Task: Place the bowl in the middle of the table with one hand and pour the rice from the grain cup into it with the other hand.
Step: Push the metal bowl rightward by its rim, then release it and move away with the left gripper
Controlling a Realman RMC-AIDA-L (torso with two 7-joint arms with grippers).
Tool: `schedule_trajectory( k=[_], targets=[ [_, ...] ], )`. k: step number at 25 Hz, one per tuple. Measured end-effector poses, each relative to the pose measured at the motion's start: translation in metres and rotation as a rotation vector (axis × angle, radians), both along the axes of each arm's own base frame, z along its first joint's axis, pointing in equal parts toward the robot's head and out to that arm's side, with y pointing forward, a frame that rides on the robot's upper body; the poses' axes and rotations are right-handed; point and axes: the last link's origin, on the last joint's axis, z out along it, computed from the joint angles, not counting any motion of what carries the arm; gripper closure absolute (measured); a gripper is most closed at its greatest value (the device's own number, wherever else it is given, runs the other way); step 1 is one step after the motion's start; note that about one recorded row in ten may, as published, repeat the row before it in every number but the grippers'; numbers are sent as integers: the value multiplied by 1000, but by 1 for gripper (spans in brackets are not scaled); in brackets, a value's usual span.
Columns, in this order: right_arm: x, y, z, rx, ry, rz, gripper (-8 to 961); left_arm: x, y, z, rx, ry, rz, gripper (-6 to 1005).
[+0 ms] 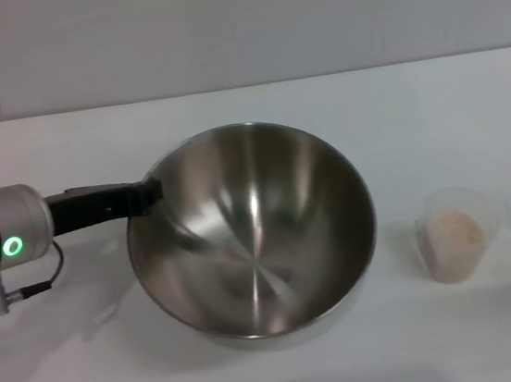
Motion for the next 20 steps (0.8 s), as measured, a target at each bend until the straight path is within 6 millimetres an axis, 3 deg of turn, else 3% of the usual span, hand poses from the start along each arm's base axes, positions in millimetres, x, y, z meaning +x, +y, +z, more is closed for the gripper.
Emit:
schedule_trajectory(
  k=[9, 20],
  targets=[
    [1, -1, 0, 0, 0, -3, 130, 13, 5, -20, -30, 9, -38, 949],
    [1, -2, 0, 1, 0, -5, 130, 14, 7, -29, -43, 16, -43, 948]
  ],
)
